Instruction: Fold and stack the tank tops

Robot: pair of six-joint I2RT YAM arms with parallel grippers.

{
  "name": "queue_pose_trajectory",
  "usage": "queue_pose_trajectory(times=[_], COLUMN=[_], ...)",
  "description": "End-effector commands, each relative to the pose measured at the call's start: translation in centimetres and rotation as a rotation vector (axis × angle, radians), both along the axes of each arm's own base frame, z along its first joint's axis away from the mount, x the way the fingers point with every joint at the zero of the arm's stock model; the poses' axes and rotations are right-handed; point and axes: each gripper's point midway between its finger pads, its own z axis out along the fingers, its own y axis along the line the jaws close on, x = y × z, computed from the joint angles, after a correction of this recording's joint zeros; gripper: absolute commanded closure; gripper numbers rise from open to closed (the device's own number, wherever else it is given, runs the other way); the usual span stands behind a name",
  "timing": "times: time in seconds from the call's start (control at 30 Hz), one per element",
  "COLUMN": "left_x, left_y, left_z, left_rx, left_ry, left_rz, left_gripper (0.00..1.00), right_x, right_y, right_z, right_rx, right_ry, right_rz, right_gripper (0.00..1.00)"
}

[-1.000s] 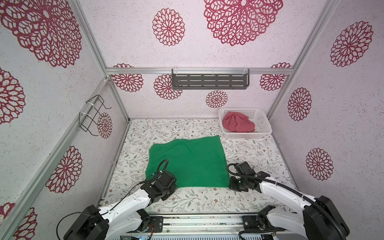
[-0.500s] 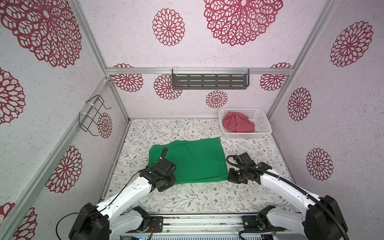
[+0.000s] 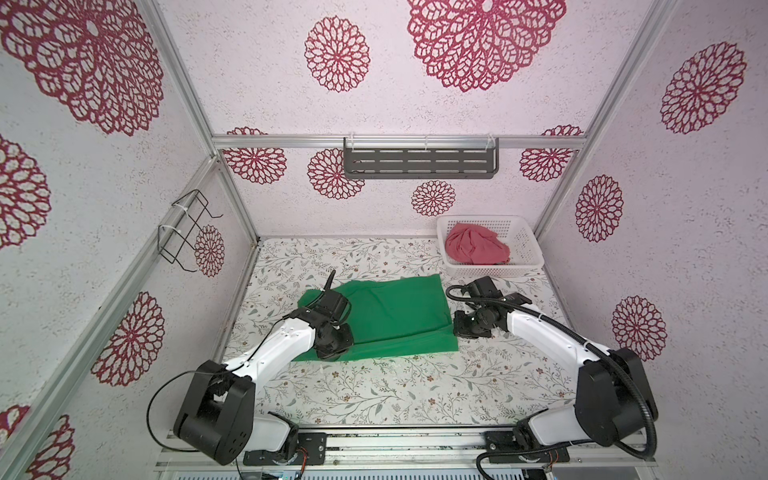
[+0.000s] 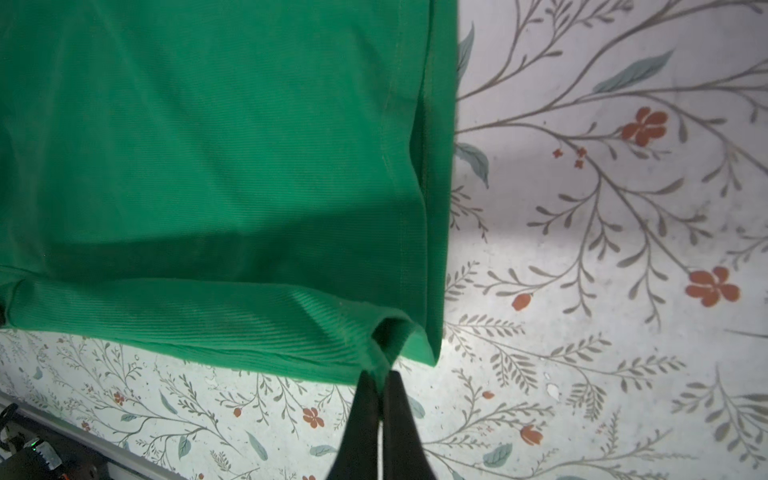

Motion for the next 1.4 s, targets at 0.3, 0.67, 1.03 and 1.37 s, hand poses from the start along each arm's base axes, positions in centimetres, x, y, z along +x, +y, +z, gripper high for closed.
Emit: queue_pose_trajectory(times=[0.3, 0.67, 1.03, 1.37], left_x=[5.3, 9.7, 8.8, 0.2], left_y=[0.5, 1.7, 5.1, 10.3], left_z=[-1.6, -2.9, 2.0, 2.8], left_rx=[0.02, 0.047, 0.146, 0.265], left_ry=[0.065, 0.108, 0.075, 0.059], left_rz=[-0.124, -0.163, -0.158, 0.065], left_gripper=[1.0, 0.83, 0.38, 0.48], right_x=[6.1, 10.9, 10.5, 6.2], right_y=[-0.9, -0.8, -2.0, -0.4], right_z=[-1.3, -2.6, 2.4, 1.3], right_rx=[-0.062, -0.06, -0.076, 0.035], right_ry=[-0.023, -0.048, -0.164, -0.128], right_rz=[0.033, 0.032, 0.032, 0.015], right_gripper=[1.0, 1.0, 0.66, 0.64])
